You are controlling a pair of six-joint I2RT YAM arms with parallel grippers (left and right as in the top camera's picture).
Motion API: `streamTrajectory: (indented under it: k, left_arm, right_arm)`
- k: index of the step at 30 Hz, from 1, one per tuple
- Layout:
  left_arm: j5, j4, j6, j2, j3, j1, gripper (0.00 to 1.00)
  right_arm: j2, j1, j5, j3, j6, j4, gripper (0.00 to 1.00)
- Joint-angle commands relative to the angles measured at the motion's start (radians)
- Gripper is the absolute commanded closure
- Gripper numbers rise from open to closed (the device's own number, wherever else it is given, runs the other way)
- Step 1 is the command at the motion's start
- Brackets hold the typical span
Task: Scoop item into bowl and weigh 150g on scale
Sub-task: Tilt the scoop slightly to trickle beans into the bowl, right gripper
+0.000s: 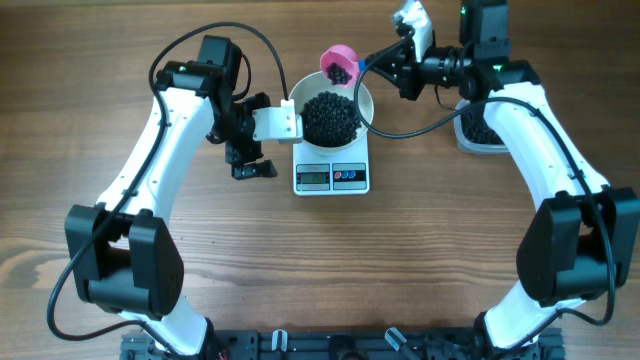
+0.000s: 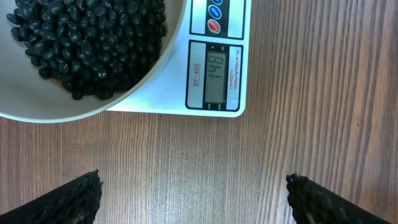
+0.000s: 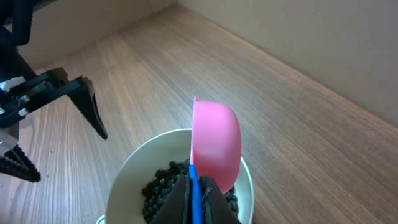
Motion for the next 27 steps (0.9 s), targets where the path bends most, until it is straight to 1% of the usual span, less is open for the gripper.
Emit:
streamTrajectory:
  k: [1, 5, 18, 21, 25, 27]
  left_arm:
    - [0.027, -0.001, 0.019, 0.002, -0.008, 0.004, 0.0]
    - [0.027, -0.001, 0.019, 0.002, -0.008, 0.004, 0.0]
    - [0.027, -0.001, 0.019, 0.002, -0.008, 0.004, 0.0]
    - [0.027, -0.001, 0.019, 0.002, -0.008, 0.004, 0.0]
    - [0.027, -0.001, 0.019, 0.002, -0.008, 0.004, 0.0]
    - [0.027, -0.001, 0.019, 0.002, -0.008, 0.004, 0.0]
  right_arm:
    - [0.011, -0.004, 0.011, 0.005, -0.001, 0.004, 0.96]
    - [0.011, -0.003, 0.089, 0.005, 0.0, 0.002, 0.96]
    - [0.011, 0.003, 0.14, 0.005, -0.003, 0.026, 0.96]
    - [-0.002, 0.032, 0.145, 0.007, -0.07, 0.029, 0.96]
    - [-0.012, 0.064, 0.297, 0.007, -0.085, 0.027, 0.96]
    - [-0.011, 0.064, 0.232, 0.007, -0.146, 0.024, 0.96]
